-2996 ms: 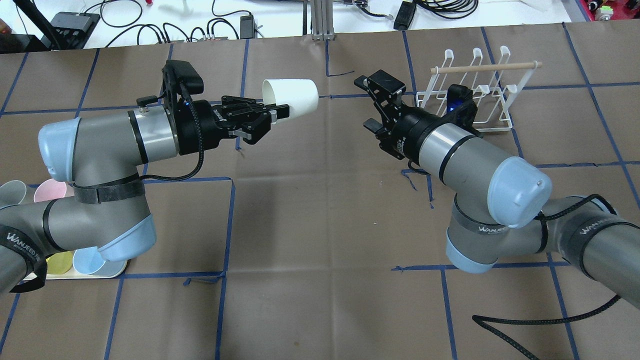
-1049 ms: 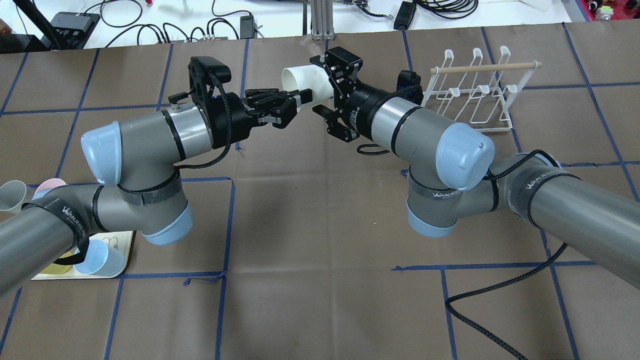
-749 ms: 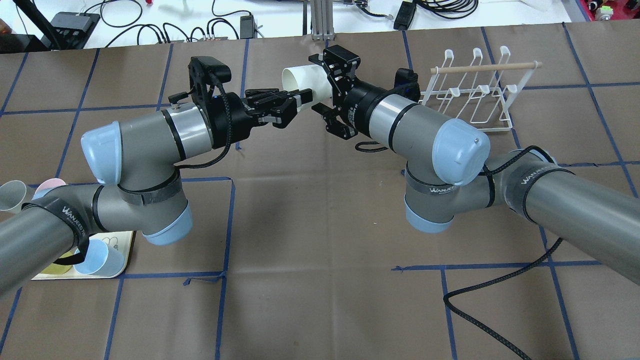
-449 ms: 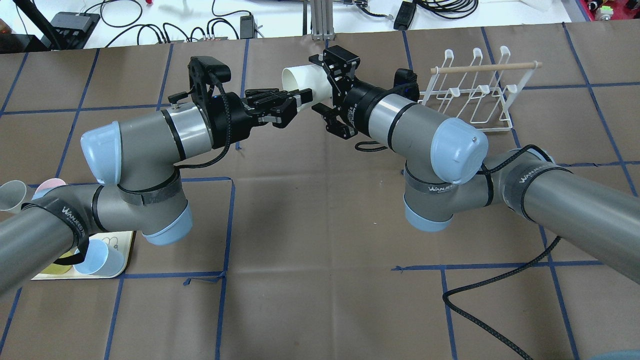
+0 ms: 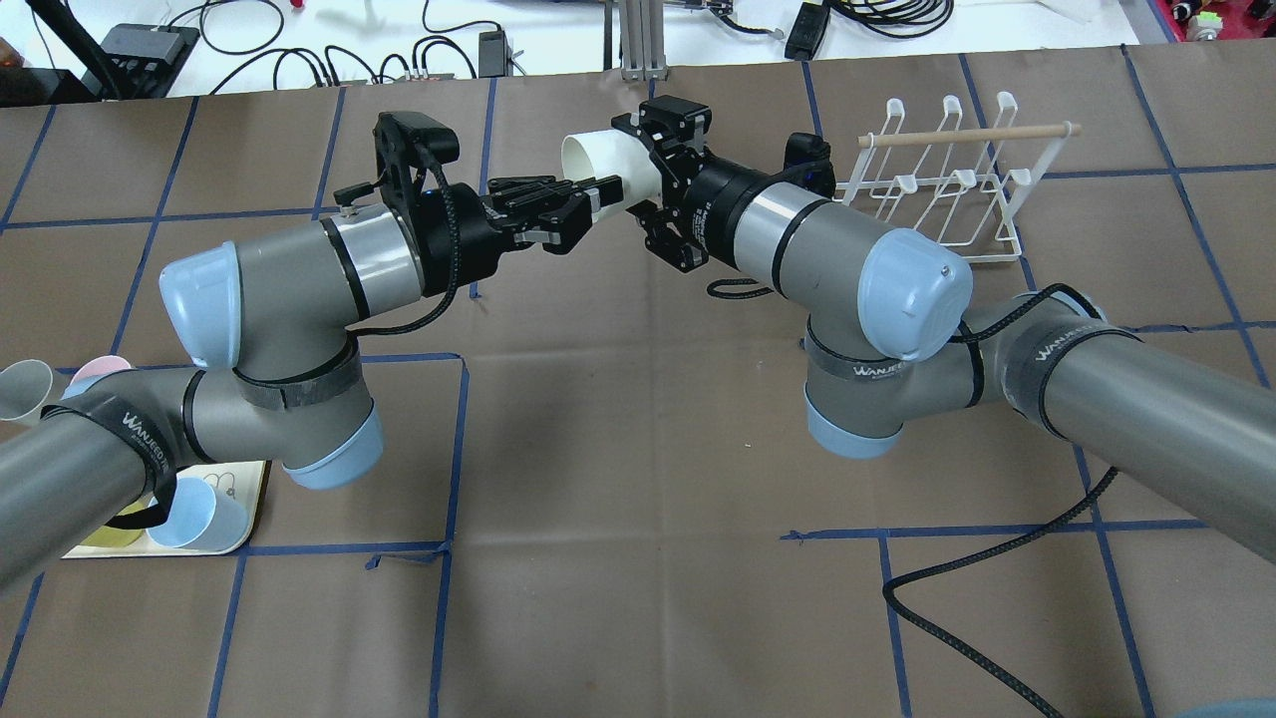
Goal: Transfer IKEA cup to right arm and place on rack
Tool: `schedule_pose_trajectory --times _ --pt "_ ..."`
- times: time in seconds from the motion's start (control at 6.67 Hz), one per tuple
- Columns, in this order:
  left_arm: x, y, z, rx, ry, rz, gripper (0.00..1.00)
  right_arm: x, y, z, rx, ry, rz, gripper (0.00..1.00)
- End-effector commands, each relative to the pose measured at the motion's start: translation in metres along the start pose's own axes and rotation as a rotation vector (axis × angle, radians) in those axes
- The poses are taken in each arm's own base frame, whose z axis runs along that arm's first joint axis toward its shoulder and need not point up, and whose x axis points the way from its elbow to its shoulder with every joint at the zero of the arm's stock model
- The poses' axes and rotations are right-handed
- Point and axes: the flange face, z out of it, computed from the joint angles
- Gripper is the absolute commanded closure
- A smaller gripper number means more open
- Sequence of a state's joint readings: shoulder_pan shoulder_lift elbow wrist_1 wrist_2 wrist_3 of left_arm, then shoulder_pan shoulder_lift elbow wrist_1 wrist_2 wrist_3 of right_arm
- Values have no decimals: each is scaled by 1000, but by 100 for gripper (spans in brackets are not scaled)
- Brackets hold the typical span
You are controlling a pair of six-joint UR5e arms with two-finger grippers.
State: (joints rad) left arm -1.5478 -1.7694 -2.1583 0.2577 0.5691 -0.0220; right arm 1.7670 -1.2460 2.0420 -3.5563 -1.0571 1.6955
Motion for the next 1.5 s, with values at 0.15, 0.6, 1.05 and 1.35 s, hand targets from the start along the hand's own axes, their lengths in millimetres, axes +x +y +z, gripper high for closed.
schedule_pose_trajectory --times 0.15,0.6,1.05,1.35 --pt "1 -2 0 3 -1 -16 71 -4 2 -1 -7 -8 -10 49" --pt "1 -5 -2 18 -4 8 6 -5 1 -1 -6 -8 -8 53" --pt "-1 -17 -27 59 -31 12 2 -30 -17 3 21 -56 -49 57" --pt "-28 -20 -61 93 -89 -28 2 -39 -74 -9 131 -58 -338 63"
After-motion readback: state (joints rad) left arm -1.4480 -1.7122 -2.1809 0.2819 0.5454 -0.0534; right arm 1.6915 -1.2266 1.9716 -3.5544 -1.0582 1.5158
